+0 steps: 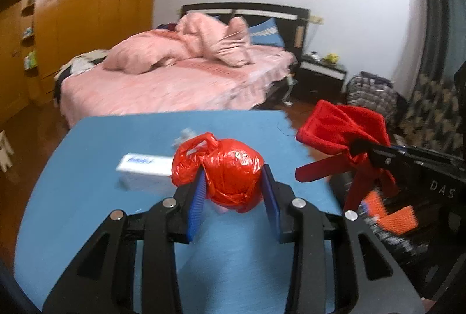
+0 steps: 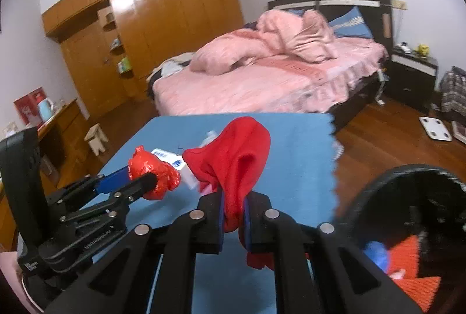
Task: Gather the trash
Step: 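Drop the red bag and red cloth into the bin, opening both tools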
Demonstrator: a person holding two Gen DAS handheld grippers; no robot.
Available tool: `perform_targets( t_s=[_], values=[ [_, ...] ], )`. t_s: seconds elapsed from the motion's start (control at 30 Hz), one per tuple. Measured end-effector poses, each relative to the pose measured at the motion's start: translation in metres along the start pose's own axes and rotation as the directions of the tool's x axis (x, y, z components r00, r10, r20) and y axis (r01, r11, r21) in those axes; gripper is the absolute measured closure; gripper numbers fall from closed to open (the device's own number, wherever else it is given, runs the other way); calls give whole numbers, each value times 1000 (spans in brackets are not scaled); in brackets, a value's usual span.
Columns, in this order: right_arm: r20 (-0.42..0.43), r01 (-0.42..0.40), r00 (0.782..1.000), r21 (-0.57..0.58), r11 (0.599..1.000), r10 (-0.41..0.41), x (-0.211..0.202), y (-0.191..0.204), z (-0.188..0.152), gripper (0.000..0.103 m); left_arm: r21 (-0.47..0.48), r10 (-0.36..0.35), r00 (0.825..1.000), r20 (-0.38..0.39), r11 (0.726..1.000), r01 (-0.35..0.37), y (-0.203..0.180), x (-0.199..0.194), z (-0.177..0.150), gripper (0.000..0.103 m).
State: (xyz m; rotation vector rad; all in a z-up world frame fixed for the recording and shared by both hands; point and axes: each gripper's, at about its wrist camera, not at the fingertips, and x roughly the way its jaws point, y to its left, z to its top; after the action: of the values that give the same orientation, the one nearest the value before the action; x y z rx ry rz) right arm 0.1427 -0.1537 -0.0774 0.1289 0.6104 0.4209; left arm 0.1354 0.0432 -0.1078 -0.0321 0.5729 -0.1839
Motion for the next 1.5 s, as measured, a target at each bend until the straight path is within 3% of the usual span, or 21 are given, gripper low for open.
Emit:
perform_targets(
  t_s=[0.23, 0.47, 0.83, 0.9, 0.93, 1.0, 1.07, 1.23, 1.3, 1.5],
  values=[
    [45, 110, 993, 25, 994, -111, -47, -50, 1, 93, 85, -136, 991, 21, 987, 133, -74, 2, 15, 67],
    [65, 240, 968, 62, 969, -244, -93, -106, -10, 93, 177, -268, 963, 9, 949, 262, -151, 10, 15, 67],
    [54, 363, 926, 146, 920, -374, -131, -171, -29, 93, 245, -384, 920, -74, 888, 390, -230, 42, -6, 66],
    [39, 378, 921, 156, 912, -389, -134, -181, -33, 91, 239, -405, 910, -94, 878, 415, -236, 47, -9, 59],
    [30, 387, 918, 157, 908, -397, -133, -183, -34, 88, 235, -415, 904, -104, 873, 428, -237, 50, -10, 44],
    [3, 422, 904, 164, 892, -428, -133, -191, -40, 63, 220, -422, 900, -111, 872, 437, -237, 53, -13, 26],
    [-9, 437, 897, 175, 882, -442, -134, -194, -44, 53, 209, -428, 896, -118, 871, 444, -231, 53, -15, 24],
    [-2, 460, 883, 201, 865, -469, -136, -199, -52, 24, 192, -365, 925, -110, 905, 380, -203, 53, -18, 20],
    [16, 458, 882, 198, 866, -470, -136, -194, -51, 8, 195, -322, 943, -88, 922, 333, -188, 49, -18, 18],
    [51, 395, 911, 171, 903, -408, -116, -166, -40, 6, 192, -176, 984, -34, 965, 180, -136, 34, -16, 15]
  ],
)
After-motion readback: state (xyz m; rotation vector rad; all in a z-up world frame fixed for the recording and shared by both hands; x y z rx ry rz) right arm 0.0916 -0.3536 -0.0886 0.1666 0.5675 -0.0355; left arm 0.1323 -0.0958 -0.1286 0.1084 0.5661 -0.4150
